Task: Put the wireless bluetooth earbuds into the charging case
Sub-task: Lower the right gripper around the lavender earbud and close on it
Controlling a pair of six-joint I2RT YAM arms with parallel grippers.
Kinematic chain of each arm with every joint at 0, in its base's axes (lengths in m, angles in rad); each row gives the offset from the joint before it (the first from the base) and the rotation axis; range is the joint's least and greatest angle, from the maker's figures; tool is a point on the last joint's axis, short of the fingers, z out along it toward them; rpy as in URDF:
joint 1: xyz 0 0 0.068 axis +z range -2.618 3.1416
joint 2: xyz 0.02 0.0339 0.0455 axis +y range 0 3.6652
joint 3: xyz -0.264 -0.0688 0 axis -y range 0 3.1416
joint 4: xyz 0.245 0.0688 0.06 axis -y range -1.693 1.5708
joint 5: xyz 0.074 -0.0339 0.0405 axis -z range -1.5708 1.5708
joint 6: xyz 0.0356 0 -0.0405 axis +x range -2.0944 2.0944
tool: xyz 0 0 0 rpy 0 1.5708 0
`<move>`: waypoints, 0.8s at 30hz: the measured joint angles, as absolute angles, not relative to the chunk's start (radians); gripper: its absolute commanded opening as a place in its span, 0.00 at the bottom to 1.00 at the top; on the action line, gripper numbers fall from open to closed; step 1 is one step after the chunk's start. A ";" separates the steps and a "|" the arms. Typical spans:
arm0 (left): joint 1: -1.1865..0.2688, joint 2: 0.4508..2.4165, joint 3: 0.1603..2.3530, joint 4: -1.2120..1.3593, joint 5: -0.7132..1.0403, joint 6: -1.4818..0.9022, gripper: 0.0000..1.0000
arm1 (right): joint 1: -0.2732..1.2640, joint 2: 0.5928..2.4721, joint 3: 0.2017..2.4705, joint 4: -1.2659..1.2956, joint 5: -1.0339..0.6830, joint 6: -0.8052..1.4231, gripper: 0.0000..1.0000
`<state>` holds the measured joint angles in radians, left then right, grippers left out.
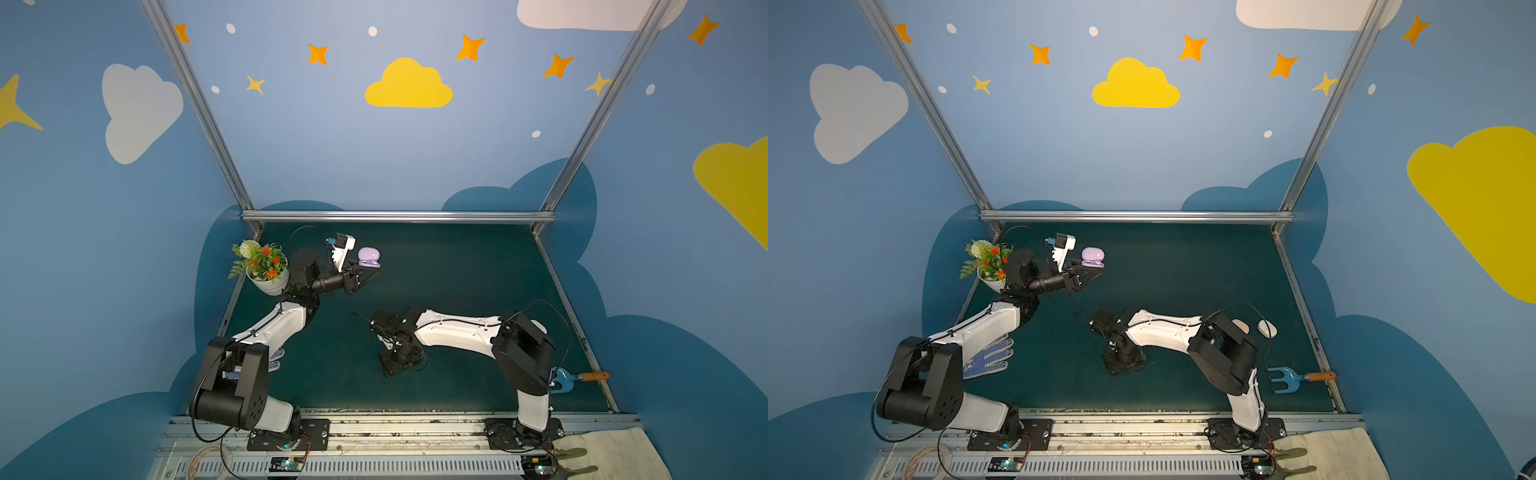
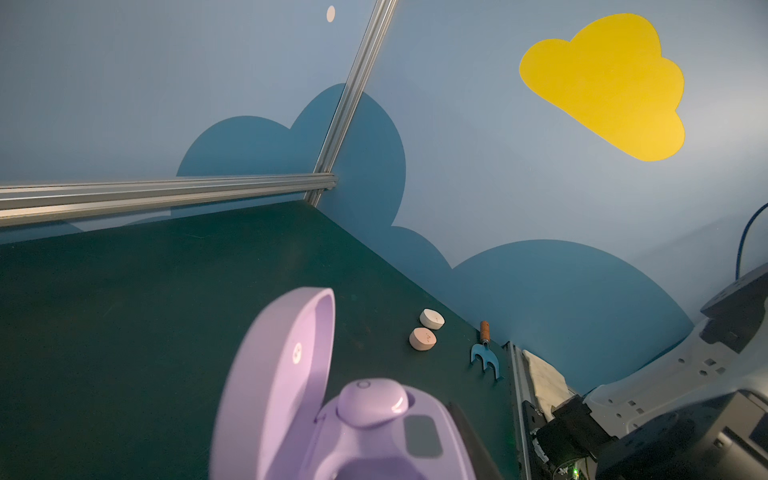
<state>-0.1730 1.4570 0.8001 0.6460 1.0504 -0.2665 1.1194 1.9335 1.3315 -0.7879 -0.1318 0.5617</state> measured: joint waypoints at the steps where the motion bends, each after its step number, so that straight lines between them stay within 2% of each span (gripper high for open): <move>1: -0.173 1.457 0.800 0.646 1.050 -0.266 0.19 | 1.121 1.933 1.332 -0.790 -0.125 0.564 0.62; 15: -0.173 1.457 0.800 0.646 1.050 -0.266 0.19 | 1.151 1.925 1.394 -0.805 0.001 0.579 0.38; 24: -0.173 1.457 0.800 0.644 1.050 -0.266 0.18 | 1.160 1.954 1.394 -0.814 0.041 0.580 0.35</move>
<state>-0.1730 1.4570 0.8001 0.6441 1.0504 -0.2661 1.1603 1.9537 1.3945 -0.8139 0.0406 0.5804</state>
